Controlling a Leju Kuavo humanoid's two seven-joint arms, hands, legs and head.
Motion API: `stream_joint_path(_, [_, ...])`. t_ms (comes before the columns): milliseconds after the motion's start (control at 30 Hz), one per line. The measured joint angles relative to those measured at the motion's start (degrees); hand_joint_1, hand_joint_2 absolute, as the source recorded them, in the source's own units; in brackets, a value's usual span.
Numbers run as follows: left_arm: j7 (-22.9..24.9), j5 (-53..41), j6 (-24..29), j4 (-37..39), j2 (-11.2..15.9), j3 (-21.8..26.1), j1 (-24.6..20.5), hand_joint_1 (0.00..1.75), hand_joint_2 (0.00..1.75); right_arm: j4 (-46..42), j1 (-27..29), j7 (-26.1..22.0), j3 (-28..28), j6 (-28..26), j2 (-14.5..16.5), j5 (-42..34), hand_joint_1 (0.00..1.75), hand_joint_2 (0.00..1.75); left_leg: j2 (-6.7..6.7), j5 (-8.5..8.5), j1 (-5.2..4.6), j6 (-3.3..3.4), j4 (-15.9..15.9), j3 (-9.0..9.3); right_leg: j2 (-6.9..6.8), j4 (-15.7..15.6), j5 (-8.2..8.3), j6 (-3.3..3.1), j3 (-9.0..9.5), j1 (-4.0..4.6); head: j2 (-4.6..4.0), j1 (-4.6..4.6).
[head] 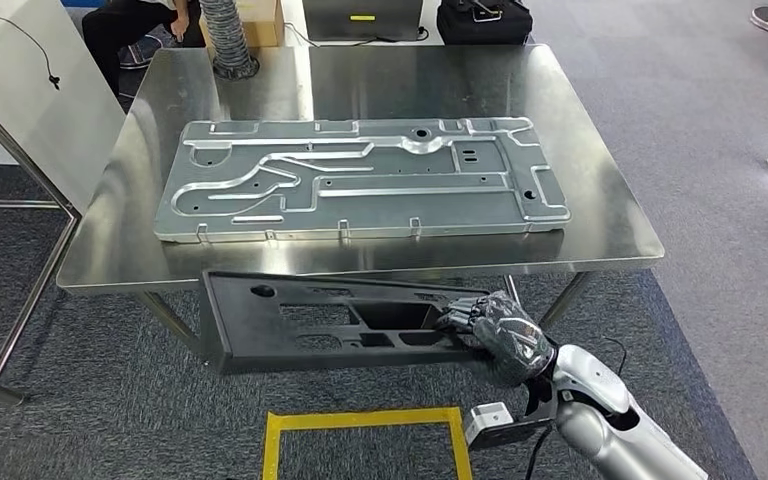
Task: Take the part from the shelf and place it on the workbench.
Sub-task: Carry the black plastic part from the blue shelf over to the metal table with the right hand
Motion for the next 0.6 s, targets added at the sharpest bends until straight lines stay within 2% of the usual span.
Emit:
stream_joint_path(33, [0.1, 0.0, 0.0, 0.0, 0.0, 0.0, 0.0, 0.0, 0.0, 0.0, 0.2, 0.0, 0.3, 0.0, 0.0, 0.0, 1.75, 1.75, -0.07, -0.81, -0.05, -0.07, 0.0, 1.04, 0.0, -1.8, 0.12, -0.22, -0.48, 0.05, 0.0, 0.0])
stream_joint_path(67, [0.2, 0.0, 0.0, 0.0, 0.0, 0.0, 0.0, 0.0, 0.0, 0.0, 0.2, 0.0, 0.6, 0.0, 0.1, 0.1, 1.75, 1.75, -0.09, -1.68, -0.12, -0.14, 0.0, 2.18, 0.0, -4.8, 1.88, -0.6, -0.31, 0.16, 0.0, 0.0])
stream_joint_path(133, [0.3, 0.1, 0.0, 0.0, -0.1, 0.0, 0.0, 0.0, 0.0, 0.2, 0.2, -0.1, 0.9, 0.0, 0.1, 0.3, 1.75, 1.75, -0.16, -3.44, -0.29, -0.4, -0.1, 4.22, 0.06, -11.9, 9.52, -1.54, 0.73, 0.6, 0.01, 0.01])
stream_joint_path(167, [0.3, 0.1, 0.1, 0.0, -0.1, 0.0, -0.1, 0.0, 0.0, 0.3, 0.1, -0.2, 1.0, 0.0, 0.1, 0.5, 1.75, 1.75, -0.22, -4.28, -0.38, -0.65, -0.2, 5.03, 0.13, -14.1, 12.79, -1.92, 1.26, 0.84, 0.01, 0.0])
stream_joint_path(200, [0.2, 0.2, 0.1, 0.0, -0.2, 0.0, -0.1, 0.0, 0.0, 0.4, 0.0, -0.2, 1.1, 0.0, 0.2, 0.6, 1.75, 1.75, -0.28, -4.8, -0.46, -0.94, -0.2, 5.76, 0.21, -15.1, 14.76, -2.27, 1.63, 0.99, 0.01, -0.01])
stream_joint_path(267, [-0.1, 0.3, 0.2, 0.0, -0.1, 0.0, -0.4, 0.0, 0.0, 0.6, -0.9, -0.3, 1.3, 0.0, 0.3, 1.0, 1.75, 1.75, -0.26, -4.36, -0.55, -1.63, 1.1, 5.87, 0.29, -15.3, 14.47, -2.88, 2.5, 0.91, 0.0, -0.03])
stream_joint_path(300, [-0.4, 0.3, 0.1, 0.0, -0.1, 0.0, -0.6, 0.0, 0.0, 0.7, -1.4, -0.3, 1.4, 0.0, 0.4, 1.1, 1.75, 1.75, -0.18, -3.46, -0.55, -1.95, 3.2, 4.88, 0.29, -15.6, 14.1, -3.26, 3.04, 0.76, 0.0, -0.03])
stream_joint_path(333, [-0.6, 0.3, 0.1, 0.0, -0.1, 0.0, -0.6, 0.0, 0.0, 0.8, -2.0, -0.2, 1.5, 0.0, 0.5, 1.2, 1.75, 1.75, -0.1, -2.81, -0.53, -2.28, 6.2, 3.06, 0.28, -16.0, 13.76, -3.58, 3.65, 0.64, 0.0, -0.02])
stream_joint_path(367, [-0.7, 0.3, 0.1, 0.0, -0.1, 0.0, -0.7, 0.0, 0.0, 1.0, -2.5, -0.1, 1.5, 0.0, 0.6, 1.4, 1.75, 1.75, -0.03, -3.13, -0.47, -2.58, 9.7, 0.8, 0.27, -16.3, 13.39, -3.81, 4.27, 0.52, 0.0, -0.03])
stream_joint_path(400, [-0.8, 0.3, 0.1, 0.0, -0.1, 0.0, -0.7, 0.0, 0.0, 1.2, -2.7, -0.1, 1.6, 0.0, 0.7, 1.6, 1.75, 1.75, 0.05, -4.45, -0.35, -2.83, 13.0, -1.53, 0.27, -16.5, 12.91, -4.0, 4.83, 0.53, 0.0, -0.03])
stream_joint_path(433, [-0.8, 0.3, 0.1, 0.0, -0.1, 0.0, -0.6, 0.0, 0.0, 1.4, -2.8, 0.0, 1.6, 0.0, 0.7, 1.8, 1.75, 1.75, 0.1, -6.64, -0.22, -3.03, 15.3, -3.63, 0.27, -16.5, 12.41, -4.08, 5.33, 0.53, 0.0, -0.02])
stream_joint_path(467, [-0.8, 0.3, 0.1, 0.0, -0.1, 0.0, -0.5, 0.0, 0.0, 1.6, -2.9, 0.1, 1.6, 0.0, 0.7, 2.0, 1.75, 1.75, 0.17, -8.75, -0.08, -3.2, 16.6, -5.29, 0.28, -16.5, 11.9, -4.09, 5.87, 0.52, 0.0, -0.02])
stream_joint_path(500, [-0.8, 0.3, 0.1, 0.0, -0.1, 0.0, -0.4, 0.0, 0.0, 1.8, -2.9, 0.2, 1.6, -0.1, 0.6, 2.2, 1.75, 1.75, 0.25, -9.7, 0.03, -3.32, 16.5, -6.3, 0.31, -16.5, 11.38, -4.05, 6.48, 0.52, 0.0, -0.02])
stream_joint_path(533, [-0.8, 0.2, 0.1, 0.0, -0.1, 0.0, -0.3, 0.0, 0.0, 1.9, -3.0, 0.5, 1.5, -0.1, 0.6, 2.5, 1.75, 1.75, 0.33, -9.01, 0.1, -3.37, 15.0, -6.64, 0.33, -16.4, 10.9, -3.97, 7.11, 0.51, 0.0, -0.01])
stream_joint_path(567, [-0.8, 0.2, 0.1, 0.0, -0.1, 0.0, -0.3, 0.0, 0.0, 2.0, -3.2, 1.0, 1.4, -0.2, 0.5, 2.9, 1.75, 1.75, 0.39, -6.48, 0.14, -3.34, 12.0, -6.27, 0.35, -16.4, 10.41, -3.86, 7.77, 0.5, 0.0, -0.01])
stream_joint_path(600, [-0.9, 0.1, 0.0, 0.0, -0.1, 0.0, -0.3, 0.0, 0.0, 2.0, -3.4, 1.5, 1.3, -0.2, 0.3, 3.5, 1.75, 1.75, 0.44, -2.92, 0.15, -3.17, 8.1, -5.52, 0.36, -16.3, 9.98, -3.69, 8.31, 0.48, 0.0, -0.01])
